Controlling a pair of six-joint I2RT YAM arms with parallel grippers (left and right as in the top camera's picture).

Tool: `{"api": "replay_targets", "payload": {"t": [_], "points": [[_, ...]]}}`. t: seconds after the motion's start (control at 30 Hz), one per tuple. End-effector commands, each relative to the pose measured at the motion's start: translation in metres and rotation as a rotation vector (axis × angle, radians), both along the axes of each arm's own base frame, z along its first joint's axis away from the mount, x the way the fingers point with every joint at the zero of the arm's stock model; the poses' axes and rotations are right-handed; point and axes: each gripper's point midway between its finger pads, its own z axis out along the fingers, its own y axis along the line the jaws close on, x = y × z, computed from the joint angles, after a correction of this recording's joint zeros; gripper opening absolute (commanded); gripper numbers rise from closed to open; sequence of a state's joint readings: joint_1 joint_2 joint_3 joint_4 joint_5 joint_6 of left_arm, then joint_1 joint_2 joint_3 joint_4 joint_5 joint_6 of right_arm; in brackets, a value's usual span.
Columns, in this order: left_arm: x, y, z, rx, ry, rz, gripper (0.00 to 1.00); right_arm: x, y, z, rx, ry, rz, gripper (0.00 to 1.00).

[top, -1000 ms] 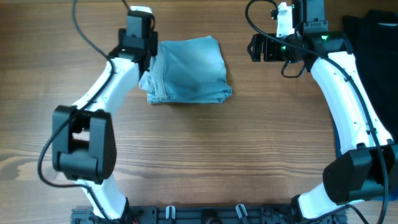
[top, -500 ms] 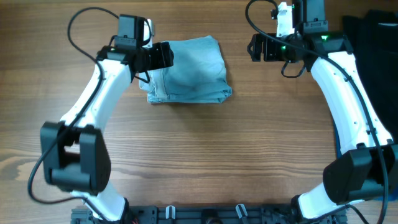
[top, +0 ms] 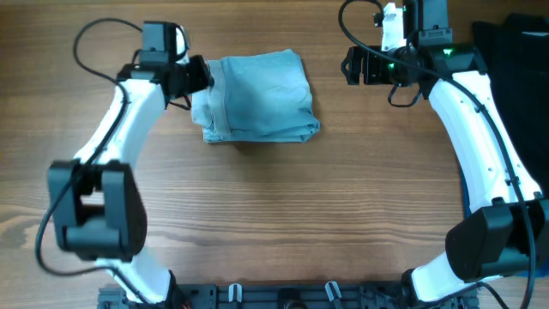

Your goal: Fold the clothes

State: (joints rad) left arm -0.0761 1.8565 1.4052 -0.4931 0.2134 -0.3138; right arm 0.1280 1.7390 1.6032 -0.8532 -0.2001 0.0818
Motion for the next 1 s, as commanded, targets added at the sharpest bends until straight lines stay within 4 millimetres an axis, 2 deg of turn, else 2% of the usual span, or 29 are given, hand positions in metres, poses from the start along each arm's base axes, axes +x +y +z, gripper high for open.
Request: {"api": "replay_targets", "payload": {"t": [0.0, 0.1, 0.2, 0.27, 0.33, 0.4, 0.5, 0.57, 0.6, 0.67, 0.7, 0.73, 0.77, 0.83, 0.9, 0.97], "points": [[-0.007, -0.03, 0.029, -0.103, -0.045, -0.081, 0.04, 0.0, -0.003, 0.005, -0.01, -0.013, -0.009, 1.0], [-0.007, -0.055, 0.0, -0.107, 0.003, -0.14, 0.04, -0.001, -0.003, 0.004, -0.01, -0.013, -0.009, 1.0], [0.009, -0.063, -0.033, -0.106, 0.006, -0.15, 0.04, 0.0, -0.003, 0.005, -0.01, -0.013, -0.009, 1.0], [0.021, -0.037, -0.047, -0.041, -0.003, -0.075, 0.04, 0.0, -0.003, 0.005, -0.01, -0.013, -0.008, 1.0], [0.026, -0.003, -0.053, 0.015, 0.004, 0.01, 0.04, 0.0, -0.003, 0.005, -0.01, -0.013, -0.009, 1.0], [0.028, 0.019, -0.056, 0.031, 0.011, 0.054, 0.04, 0.0, -0.003, 0.005, -0.01, -0.013, -0.008, 1.0], [0.03, 0.028, -0.075, 0.032, 0.04, 0.072, 0.04, 0.0, -0.003, 0.005, -0.01, -0.013, -0.009, 1.0], [0.027, 0.028, -0.097, 0.035, 0.081, 0.071, 0.04, 0.0, -0.003, 0.005, -0.01, -0.013, -0.009, 1.0], [0.027, 0.03, -0.098, 0.036, 0.083, 0.074, 0.04, 0.0, -0.003, 0.005, -0.01, -0.013, -0.008, 1.0], [0.034, 0.043, -0.048, 0.036, -0.016, 0.103, 0.04, 0.0, -0.003, 0.005, -0.01, -0.013, -0.009, 1.0], [0.034, 0.046, -0.017, 0.032, -0.071, 0.112, 0.04, 0.0, -0.003, 0.005, -0.01, -0.013, -0.009, 1.0], [0.033, 0.046, 0.002, 0.03, -0.103, 0.114, 0.04, -0.001, -0.003, 0.004, -0.01, -0.013, -0.009, 1.0], [0.028, 0.045, 0.032, 0.027, -0.152, 0.112, 0.04, 0.0, -0.003, 0.005, -0.01, -0.013, -0.009, 1.0], [0.018, 0.033, 0.064, 0.009, -0.196, 0.086, 0.04, 0.0, -0.003, 0.005, -0.01, -0.013, -0.008, 1.0], [0.009, -0.006, 0.068, -0.102, -0.184, -0.041, 0.04, -0.001, -0.003, 0.005, -0.01, -0.013, -0.008, 1.0], [0.009, -0.03, 0.053, -0.121, -0.156, -0.095, 0.04, 0.006, -0.001, 0.009, 0.003, -0.044, -0.014, 1.0]]}}
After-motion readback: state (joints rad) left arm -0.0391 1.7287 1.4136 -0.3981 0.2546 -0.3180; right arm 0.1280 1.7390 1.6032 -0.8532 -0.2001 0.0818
